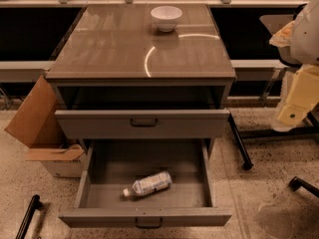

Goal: Pick blue plastic bottle from middle drawer and place on counter

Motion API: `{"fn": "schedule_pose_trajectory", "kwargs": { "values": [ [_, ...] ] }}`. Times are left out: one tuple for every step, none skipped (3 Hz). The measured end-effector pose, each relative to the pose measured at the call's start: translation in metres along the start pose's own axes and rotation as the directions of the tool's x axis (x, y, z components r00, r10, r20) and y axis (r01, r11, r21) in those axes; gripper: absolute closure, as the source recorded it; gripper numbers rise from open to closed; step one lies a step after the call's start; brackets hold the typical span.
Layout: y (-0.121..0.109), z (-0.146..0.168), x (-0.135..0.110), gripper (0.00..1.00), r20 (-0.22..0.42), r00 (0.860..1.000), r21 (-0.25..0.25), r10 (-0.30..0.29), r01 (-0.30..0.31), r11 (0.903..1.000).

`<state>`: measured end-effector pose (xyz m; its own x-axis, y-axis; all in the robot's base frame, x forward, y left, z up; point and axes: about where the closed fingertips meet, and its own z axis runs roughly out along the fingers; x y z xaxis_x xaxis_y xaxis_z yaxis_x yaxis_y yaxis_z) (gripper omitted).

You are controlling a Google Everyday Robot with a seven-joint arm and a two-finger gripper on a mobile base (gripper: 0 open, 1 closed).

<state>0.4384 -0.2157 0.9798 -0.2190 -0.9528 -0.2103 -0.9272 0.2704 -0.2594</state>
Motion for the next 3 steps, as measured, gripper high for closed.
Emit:
{"fn": "schedule_pose_trajectory", "kwargs": {
  "values": [
    [0.0, 0.0, 0.0, 0.0, 0.0, 1.0, 0.0, 0.0, 0.0, 1.0],
    [0.016, 0.031, -0.004, 0.0, 0.04, 0.999, -0.047, -0.004, 0.006, 0.9989],
    [0.05, 0.087, -0.014, 0.0, 0.106, 0.994, -0.144, 0.009, 0.006, 0.9896]
  ]
}}
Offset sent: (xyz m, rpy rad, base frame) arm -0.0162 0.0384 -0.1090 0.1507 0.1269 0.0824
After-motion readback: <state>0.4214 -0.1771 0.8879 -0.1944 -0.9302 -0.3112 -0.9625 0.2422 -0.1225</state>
